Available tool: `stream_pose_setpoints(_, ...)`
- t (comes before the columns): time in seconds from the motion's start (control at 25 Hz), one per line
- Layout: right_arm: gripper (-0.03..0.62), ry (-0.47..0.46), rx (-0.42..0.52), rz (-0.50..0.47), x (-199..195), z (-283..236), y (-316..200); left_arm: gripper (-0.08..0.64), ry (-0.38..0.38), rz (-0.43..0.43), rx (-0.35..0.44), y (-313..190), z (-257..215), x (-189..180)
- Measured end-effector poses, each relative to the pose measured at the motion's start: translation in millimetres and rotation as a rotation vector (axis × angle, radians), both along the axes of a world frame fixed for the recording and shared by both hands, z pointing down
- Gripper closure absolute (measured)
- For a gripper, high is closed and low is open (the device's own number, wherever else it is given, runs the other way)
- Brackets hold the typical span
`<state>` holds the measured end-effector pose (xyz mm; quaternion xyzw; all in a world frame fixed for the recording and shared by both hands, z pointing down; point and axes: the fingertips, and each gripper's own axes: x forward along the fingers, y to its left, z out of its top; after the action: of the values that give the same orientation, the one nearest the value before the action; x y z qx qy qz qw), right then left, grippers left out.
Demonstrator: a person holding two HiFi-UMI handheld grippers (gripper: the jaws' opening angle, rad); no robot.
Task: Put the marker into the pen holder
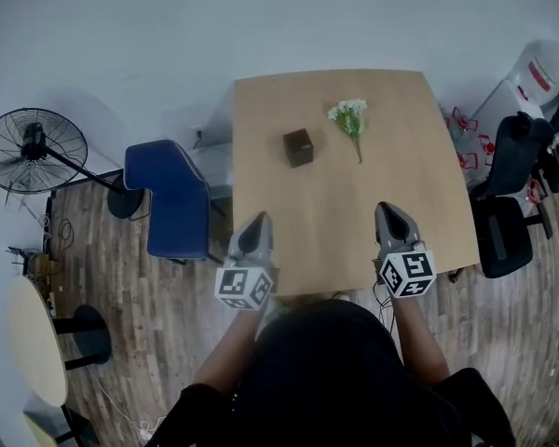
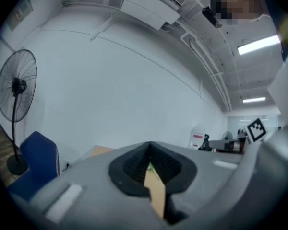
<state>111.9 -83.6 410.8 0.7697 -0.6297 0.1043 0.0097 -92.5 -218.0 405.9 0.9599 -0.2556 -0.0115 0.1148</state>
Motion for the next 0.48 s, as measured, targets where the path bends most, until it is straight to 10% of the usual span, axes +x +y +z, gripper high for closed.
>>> stream_pose_setpoints(0.48, 0.589, -0.026, 0.017, -0.048, 35.6, 10.5, 18.1, 0.557, -0.072, 0.006, 0.039, 38.4, 15.8, 32.9)
